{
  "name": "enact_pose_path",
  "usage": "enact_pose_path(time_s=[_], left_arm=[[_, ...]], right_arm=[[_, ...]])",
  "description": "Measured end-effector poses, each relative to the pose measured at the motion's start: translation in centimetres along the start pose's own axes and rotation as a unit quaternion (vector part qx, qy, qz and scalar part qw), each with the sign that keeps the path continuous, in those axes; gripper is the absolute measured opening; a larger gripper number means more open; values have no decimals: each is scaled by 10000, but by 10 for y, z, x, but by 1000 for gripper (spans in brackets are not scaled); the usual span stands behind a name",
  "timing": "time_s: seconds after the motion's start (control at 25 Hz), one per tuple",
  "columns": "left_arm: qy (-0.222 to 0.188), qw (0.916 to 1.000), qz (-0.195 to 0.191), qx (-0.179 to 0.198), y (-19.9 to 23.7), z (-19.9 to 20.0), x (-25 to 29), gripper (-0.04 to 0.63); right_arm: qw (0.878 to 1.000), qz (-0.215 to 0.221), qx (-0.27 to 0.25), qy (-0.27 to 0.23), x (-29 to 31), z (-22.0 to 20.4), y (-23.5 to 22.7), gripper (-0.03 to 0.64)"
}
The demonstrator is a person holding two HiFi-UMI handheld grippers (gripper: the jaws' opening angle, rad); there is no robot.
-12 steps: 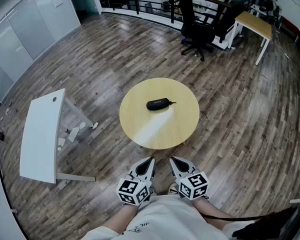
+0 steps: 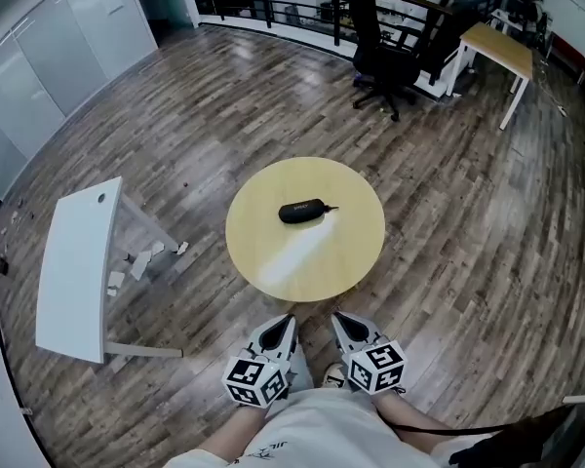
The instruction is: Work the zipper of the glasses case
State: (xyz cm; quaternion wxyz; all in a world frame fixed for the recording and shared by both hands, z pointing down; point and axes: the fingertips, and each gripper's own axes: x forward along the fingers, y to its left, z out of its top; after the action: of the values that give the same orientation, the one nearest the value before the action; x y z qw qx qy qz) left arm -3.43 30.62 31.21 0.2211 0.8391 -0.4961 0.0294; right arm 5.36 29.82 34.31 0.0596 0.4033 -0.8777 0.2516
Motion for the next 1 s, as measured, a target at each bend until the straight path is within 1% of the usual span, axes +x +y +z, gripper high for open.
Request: enact_pose_path(time_s=[0.12, 0.24, 0.36, 0.48, 0.64, 0.72, 0.84, 1.0], left_arm=[[2, 10000, -78, -9, 18, 6, 22, 2], [-14, 9998, -179, -6, 46, 23, 47, 2], [-39, 9994, -330, 46, 82, 48, 71, 2], [-86, 9986, -483, 212, 118, 78, 91, 2], [-63, 9974, -638, 322, 155, 106, 114, 2], [-13, 9970, -694, 340, 168, 113, 124, 2], [-11, 9971, -716, 275, 176, 121, 135, 2], [0, 9981, -592, 141, 182, 123, 149, 2]], right_arm=[[10000, -32, -27, 32, 24, 6, -11, 0], [9999, -144, -60, -6, 58, 24, -22, 0], [9995, -281, -90, -73, 100, 49, -29, 0], [9990, -370, -145, -227, 141, 76, -30, 0], [9975, -538, -169, -423, 179, 104, -34, 0], [9976, -532, -228, -383, 194, 107, -34, 0], [9984, -399, -299, -278, 208, 112, -36, 0], [9985, -278, -386, -269, 219, 125, -47, 0]])
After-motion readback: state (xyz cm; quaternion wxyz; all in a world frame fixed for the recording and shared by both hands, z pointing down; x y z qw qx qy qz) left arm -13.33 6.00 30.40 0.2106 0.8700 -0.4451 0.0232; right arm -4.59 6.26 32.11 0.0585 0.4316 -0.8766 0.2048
